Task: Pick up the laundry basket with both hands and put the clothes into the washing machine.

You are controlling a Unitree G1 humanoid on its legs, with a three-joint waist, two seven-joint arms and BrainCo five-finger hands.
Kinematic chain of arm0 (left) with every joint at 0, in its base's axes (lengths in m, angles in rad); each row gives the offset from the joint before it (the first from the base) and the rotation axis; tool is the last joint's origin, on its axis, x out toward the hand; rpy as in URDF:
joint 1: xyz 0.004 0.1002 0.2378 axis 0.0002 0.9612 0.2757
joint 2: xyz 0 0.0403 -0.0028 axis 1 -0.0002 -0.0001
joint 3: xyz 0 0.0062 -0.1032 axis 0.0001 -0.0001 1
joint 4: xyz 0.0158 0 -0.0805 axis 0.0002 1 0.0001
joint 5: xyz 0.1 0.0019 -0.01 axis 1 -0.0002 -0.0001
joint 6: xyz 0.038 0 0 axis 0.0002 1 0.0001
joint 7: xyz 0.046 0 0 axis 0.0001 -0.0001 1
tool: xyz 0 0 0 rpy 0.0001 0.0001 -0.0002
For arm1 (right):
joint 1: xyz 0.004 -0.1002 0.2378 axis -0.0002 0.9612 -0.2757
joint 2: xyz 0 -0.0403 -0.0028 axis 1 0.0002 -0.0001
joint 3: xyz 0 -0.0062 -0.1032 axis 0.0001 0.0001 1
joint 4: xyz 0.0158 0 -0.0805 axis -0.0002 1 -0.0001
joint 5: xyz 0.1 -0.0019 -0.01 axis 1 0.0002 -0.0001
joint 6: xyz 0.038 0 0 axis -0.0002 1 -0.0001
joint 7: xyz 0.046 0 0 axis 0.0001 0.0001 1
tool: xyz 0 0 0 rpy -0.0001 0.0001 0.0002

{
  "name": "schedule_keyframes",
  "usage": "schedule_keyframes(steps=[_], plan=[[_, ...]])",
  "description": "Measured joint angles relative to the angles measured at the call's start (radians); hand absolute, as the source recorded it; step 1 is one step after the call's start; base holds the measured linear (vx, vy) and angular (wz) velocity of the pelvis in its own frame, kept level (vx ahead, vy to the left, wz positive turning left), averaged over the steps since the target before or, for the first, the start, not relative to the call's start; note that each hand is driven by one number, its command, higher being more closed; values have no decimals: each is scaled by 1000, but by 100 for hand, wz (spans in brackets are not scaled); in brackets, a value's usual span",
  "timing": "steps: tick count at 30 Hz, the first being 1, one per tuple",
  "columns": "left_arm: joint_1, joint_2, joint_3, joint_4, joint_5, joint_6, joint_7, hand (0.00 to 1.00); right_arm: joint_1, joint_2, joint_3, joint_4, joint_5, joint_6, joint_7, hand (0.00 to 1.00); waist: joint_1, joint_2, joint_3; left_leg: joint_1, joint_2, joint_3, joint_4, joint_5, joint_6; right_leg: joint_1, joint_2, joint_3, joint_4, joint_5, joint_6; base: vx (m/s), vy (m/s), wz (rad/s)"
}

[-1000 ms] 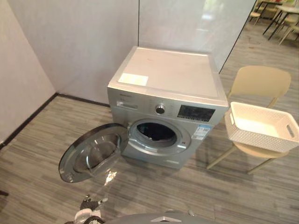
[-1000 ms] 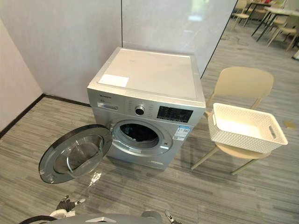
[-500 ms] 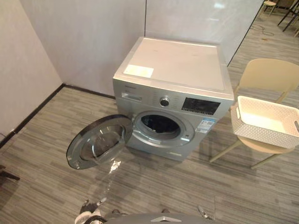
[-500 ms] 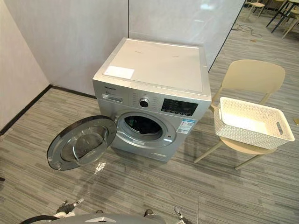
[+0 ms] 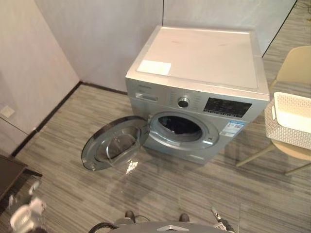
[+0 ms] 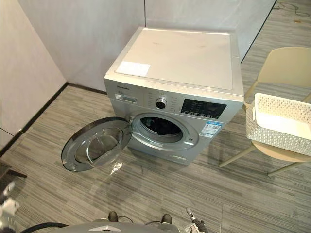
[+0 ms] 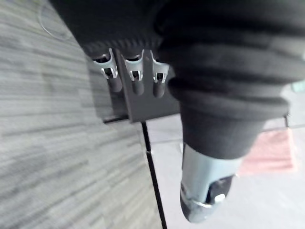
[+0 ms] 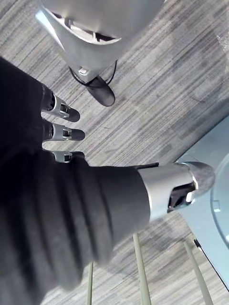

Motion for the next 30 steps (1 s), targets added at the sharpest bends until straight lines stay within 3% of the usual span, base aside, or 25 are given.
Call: schedule_keyframes(steps=[2,7,14,20,26,30], plan=[[-64,0,-59,-53,1,-2,11,0,-8,5,13,-16,0,-1,-1,0,-3,-17,12,-27,1,1,14,0,0,-18,0,0,-5,5,-2,51,-9,-5],[-231,3,-225,-122,5,-24,53,0,-25,23,158,-75,1,-6,-1,0,-26,-99,38,-79,13,60,51,-11,0,-78,10,51,-32,44,-12,10,-11,-33],[-352,17,-338,-95,-24,-69,67,0,-35,29,360,-146,21,-21,6,0,-26,-139,76,-153,43,92,155,-72,1,-120,28,104,-70,98,-15,-65,-16,-26],[-372,36,-413,51,-164,-87,29,0,-43,12,368,-132,41,-21,9,0,-23,-144,84,-177,28,79,159,-68,3,-133,22,108,-93,123,-14,-65,-9,0],[-169,44,-749,-118,-176,-85,-61,0,-50,-56,364,-92,37,-17,29,0,-23,-134,91,-176,-29,23,144,-58,18,-121,-14,88,-94,129,6,-30,39,19],[17,16,-998,-241,-220,-45,-149,0,-49,-56,364,-60,-2,3,36,0,-28,-132,91,-176,-67,1,146,-60,41,-104,-50,69,-94,132,22,-34,77,22]])
